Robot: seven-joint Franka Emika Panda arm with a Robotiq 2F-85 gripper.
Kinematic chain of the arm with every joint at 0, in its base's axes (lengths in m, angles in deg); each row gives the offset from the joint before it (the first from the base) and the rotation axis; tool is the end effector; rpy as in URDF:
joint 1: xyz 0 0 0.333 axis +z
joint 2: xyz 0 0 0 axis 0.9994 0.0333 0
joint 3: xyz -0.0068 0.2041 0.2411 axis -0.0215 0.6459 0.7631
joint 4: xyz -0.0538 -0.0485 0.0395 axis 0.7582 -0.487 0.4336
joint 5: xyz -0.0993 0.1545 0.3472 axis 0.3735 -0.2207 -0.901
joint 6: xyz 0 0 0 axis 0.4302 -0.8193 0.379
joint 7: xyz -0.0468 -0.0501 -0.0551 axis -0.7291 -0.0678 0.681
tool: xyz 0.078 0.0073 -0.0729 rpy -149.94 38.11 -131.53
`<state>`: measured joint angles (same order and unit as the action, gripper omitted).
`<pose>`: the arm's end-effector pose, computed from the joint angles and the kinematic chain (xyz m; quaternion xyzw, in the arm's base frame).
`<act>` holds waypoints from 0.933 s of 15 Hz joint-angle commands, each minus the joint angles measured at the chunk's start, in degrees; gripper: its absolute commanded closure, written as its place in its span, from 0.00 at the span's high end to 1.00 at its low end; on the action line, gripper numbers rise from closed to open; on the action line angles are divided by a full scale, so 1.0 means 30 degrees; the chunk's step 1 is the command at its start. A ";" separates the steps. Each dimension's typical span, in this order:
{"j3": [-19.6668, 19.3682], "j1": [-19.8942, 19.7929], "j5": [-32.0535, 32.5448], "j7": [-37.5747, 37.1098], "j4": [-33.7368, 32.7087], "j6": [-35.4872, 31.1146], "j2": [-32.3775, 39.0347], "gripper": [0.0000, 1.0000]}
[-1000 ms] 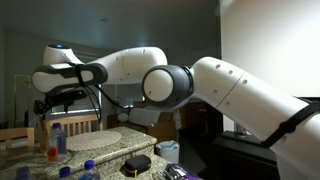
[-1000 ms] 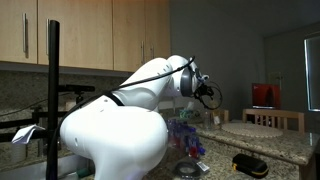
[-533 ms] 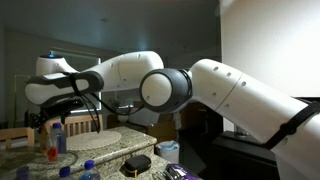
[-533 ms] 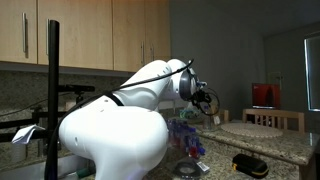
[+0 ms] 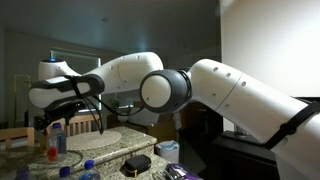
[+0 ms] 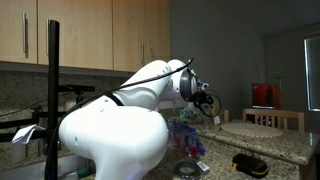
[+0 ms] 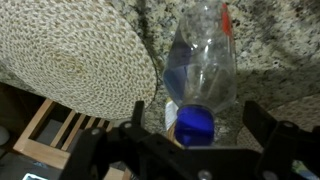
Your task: Move the cable and the empty bottle to the front.
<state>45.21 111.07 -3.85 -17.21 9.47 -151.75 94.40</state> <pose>0.7548 0.3246 0.4335 0.9509 0.1374 0.2645 0.0833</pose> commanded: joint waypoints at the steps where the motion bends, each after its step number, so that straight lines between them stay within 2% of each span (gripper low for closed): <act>1: -0.0478 0.0078 0.0364 -0.1024 0.0969 -0.0591 -0.0710 0.99; 2: -0.0508 0.0044 0.0284 -0.1107 0.0987 -0.0796 -0.0703 0.74; 4: -0.0579 -0.0037 0.0168 -0.1411 0.1039 -0.1347 -0.0678 0.71; 5: -0.0590 -0.0063 0.0127 -0.1505 0.1062 -0.1574 -0.0664 0.66; 13: -0.0411 -0.0227 -0.0112 -0.1570 0.1282 -0.2497 -0.0681 0.12; 14: -0.0330 -0.0249 -0.0208 -0.1527 0.1288 -0.2518 -0.0697 0.09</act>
<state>43.70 110.77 -3.96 -20.66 10.02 -157.38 94.30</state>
